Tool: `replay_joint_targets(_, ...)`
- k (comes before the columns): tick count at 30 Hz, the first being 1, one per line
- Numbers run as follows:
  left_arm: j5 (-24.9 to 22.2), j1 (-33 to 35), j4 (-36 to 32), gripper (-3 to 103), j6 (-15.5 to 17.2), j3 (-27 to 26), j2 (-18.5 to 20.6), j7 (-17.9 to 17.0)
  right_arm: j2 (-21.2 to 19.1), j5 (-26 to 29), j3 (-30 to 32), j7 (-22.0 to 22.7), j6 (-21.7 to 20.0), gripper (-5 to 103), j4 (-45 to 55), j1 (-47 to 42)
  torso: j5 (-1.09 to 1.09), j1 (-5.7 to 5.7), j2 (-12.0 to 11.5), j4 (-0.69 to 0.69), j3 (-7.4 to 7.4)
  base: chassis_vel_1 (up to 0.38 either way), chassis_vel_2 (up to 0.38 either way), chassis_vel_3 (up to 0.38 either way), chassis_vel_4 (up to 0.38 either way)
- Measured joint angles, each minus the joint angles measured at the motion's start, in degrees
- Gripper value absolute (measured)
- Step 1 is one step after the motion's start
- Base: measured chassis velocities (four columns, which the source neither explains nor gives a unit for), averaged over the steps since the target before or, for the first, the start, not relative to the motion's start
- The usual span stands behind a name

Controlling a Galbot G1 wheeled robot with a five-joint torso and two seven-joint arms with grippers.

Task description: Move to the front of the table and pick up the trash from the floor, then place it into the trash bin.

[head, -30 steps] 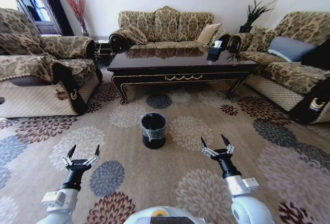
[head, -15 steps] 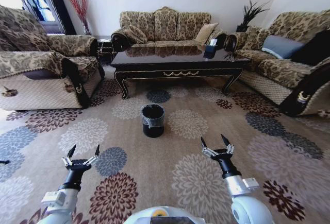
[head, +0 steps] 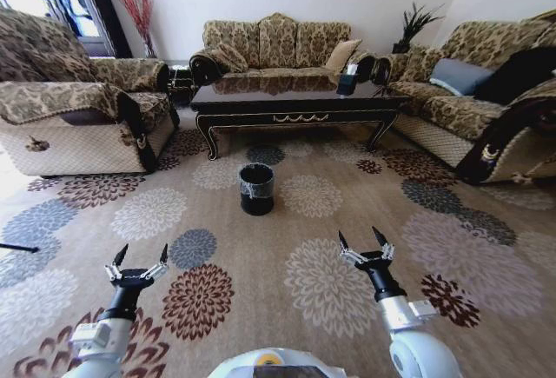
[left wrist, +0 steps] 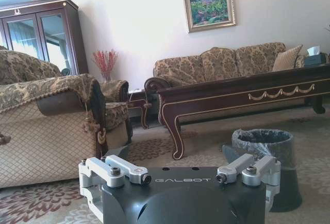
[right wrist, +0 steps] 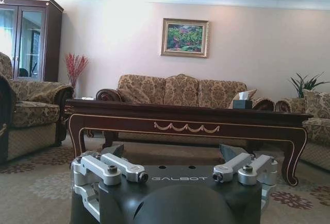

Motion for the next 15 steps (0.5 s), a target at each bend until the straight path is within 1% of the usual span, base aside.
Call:
replay_joint_targets(2, 0.0, 0.0, 0.0, 100, 0.0, 0.0, 0.0, 0.0, 0.0, 0.0, 0.0, 0.0, 0.0, 100, 0.0, 0.0, -0.03, 0.01, 0.0, 0.0, 0.0, 0.213, -0.201, -0.209, 0.16)
replay_joint_targets(7, 0.0, 0.0, 0.0, 100, 0.0, 0.0, 0.0, 0.0, 0.0, 0.0, 0.0, 0.0, 0.0, 100, 0.0, 0.0, -0.01, 0.01, 0.0, -0.01, 0.0, 0.184, -0.187, -0.217, 0.162)
replay_joint_targets(15, 0.0, 0.0, 0.0, 100, 0.0, 0.0, 0.0, 0.0, 0.0, 0.0, 0.0, 0.0, 0.0, 100, 0.0, 0.0, -0.02, 0.01, 0.0, 0.0, 0.0, 0.208, -0.205, -0.206, 0.201)
